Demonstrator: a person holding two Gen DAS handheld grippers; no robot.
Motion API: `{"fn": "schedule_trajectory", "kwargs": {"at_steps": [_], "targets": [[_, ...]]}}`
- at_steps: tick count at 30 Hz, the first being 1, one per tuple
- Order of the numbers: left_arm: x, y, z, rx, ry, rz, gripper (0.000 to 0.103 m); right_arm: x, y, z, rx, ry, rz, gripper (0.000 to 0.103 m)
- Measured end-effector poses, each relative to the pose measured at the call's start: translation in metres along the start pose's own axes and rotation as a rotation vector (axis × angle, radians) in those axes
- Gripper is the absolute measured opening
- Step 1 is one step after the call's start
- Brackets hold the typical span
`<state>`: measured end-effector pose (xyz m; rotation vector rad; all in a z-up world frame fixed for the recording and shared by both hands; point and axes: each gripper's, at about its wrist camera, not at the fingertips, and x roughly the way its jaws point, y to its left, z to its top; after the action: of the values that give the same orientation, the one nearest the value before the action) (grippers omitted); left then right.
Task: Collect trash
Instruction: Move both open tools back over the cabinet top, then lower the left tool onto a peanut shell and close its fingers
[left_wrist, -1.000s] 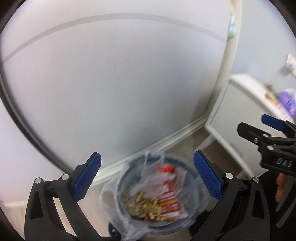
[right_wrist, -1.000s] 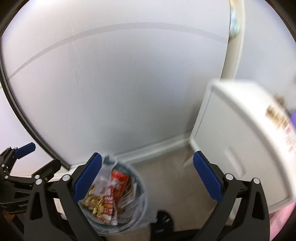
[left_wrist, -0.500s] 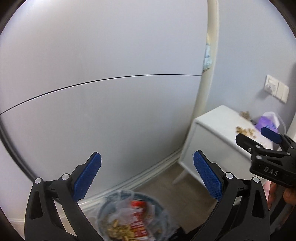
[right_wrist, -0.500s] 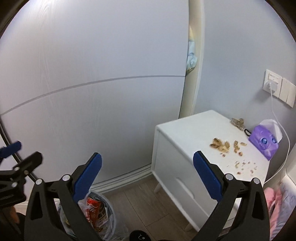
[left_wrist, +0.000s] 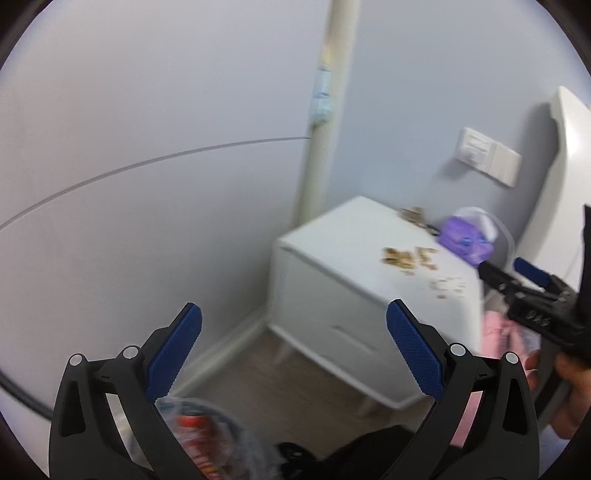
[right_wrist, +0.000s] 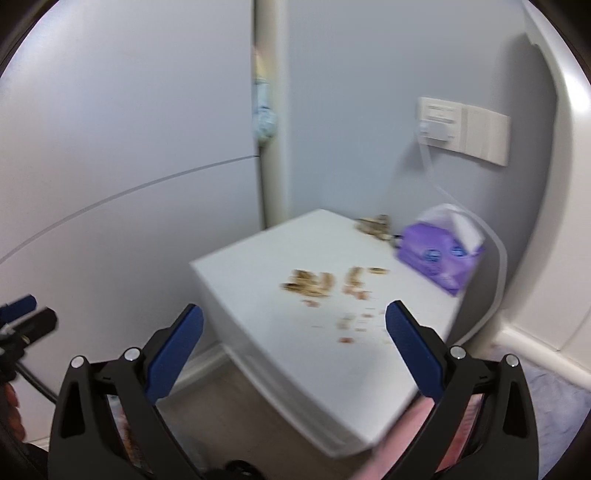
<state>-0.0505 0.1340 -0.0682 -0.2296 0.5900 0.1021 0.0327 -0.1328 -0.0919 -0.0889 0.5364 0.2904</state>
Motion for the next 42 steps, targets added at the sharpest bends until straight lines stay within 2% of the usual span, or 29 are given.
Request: {"fn": "schedule_trajectory", "kwargs": {"at_steps": [5, 9, 17, 24, 28, 36, 39, 42], "targets": [[0.022, -0.043, 0.013, 0.066, 0.000, -0.054, 0.097, -0.002, -0.032, 0.007, -0.005, 0.003, -0.017, 0.096], [0.037, -0.076, 0.020, 0.154, -0.009, -0.057, 0.097, 0.003, -0.050, 0.017, 0.012, 0.017, -0.023, 0.096], [0.078, -0.118, 0.040, 0.225, 0.025, -0.147, 0.097, 0.043, -0.081, 0.027, 0.011, 0.092, -0.059, 0.096], [0.127, -0.130, 0.045, 0.197, 0.117, -0.199, 0.097, 0.073, -0.100, 0.027, 0.050, 0.121, -0.042, 0.096], [0.155, -0.139, 0.041, 0.228, 0.156, -0.214, 0.097, 0.088, -0.108, 0.027, 0.077, 0.142, -0.006, 0.096], [0.185, -0.143, 0.040, 0.202, 0.179, -0.247, 0.097, 0.117, -0.115, 0.023, 0.078, 0.185, -0.002, 0.096], [0.195, -0.148, 0.040, 0.217, 0.182, -0.220, 0.097, 0.126, -0.113, 0.023, 0.061, 0.197, -0.016, 0.096], [0.203, -0.147, 0.041, 0.218, 0.182, -0.224, 0.097, 0.134, -0.114, 0.023, 0.066, 0.201, -0.015, 0.096]]}}
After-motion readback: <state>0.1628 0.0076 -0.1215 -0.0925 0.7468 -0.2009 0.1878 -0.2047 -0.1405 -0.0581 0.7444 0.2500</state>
